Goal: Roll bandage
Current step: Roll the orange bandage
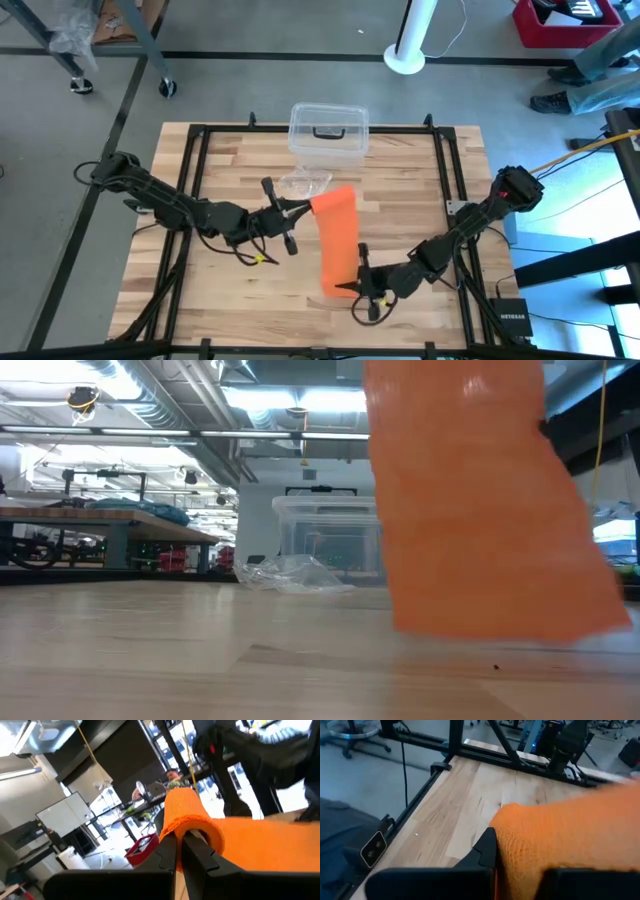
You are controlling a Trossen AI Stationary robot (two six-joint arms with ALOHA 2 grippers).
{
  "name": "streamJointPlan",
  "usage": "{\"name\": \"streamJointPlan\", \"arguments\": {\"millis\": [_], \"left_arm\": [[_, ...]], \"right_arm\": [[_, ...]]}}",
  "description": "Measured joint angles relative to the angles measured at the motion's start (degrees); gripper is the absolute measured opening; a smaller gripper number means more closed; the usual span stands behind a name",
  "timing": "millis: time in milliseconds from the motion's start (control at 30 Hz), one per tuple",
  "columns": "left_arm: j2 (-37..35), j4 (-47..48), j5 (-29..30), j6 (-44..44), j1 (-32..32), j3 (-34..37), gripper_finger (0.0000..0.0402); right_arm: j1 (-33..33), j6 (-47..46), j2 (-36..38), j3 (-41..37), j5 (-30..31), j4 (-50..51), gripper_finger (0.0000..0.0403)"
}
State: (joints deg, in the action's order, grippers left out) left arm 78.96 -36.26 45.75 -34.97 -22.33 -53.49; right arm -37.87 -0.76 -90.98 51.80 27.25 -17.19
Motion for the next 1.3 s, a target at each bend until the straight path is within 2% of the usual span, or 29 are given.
{"name": "streamJointPlan", "arguments": {"millis": [133,400,567,700,867,1033,1133,1300], "left_arm": [[-0.02,-0.42,-0.10,-0.60,0.89,1.49,0.0005],[-0.02,-0.24,-0.16,-4.32,1.03,3.08,0.0005],[-0.02,-0.32,-0.51,-4.23,1.06,3.08,0.0005],[-0.02,-0.60,-0.56,-3.39,1.06,3.08,0.0005],[-0.02,-2.42,-0.56,-1.91,1.02,3.08,0.0005],[-0.02,-8.64,-0.53,-2.98,-0.46,3.08,0.0005],[-0.04,-12.79,-1.29,-3.27,-1.68,3.08,0.0005],[-0.09,-14.14,-8.05,-3.00,-3.10,2.91,0.0005]], "right_arm": [[-1.36,5.23,0.00,7.48,-0.05,8.06,0.0011],[-4.73,14.92,0.00,24.97,4.23,26.09,0.0012],[-4.92,20.37,0.00,32.39,4.25,30.72,0.0012],[-3.95,22.63,0.00,35.64,3.19,30.76,0.0012],[-2.80,19.88,0.02,36.29,-0.06,31.73,0.0012],[-3.77,13.23,0.07,31.95,-0.95,33.69,0.0012],[-4.15,9.80,0.07,27.48,1.38,33.53,0.0012],[-4.09,2.60,-0.02,19.21,6.66,33.44,0.0012]]}}
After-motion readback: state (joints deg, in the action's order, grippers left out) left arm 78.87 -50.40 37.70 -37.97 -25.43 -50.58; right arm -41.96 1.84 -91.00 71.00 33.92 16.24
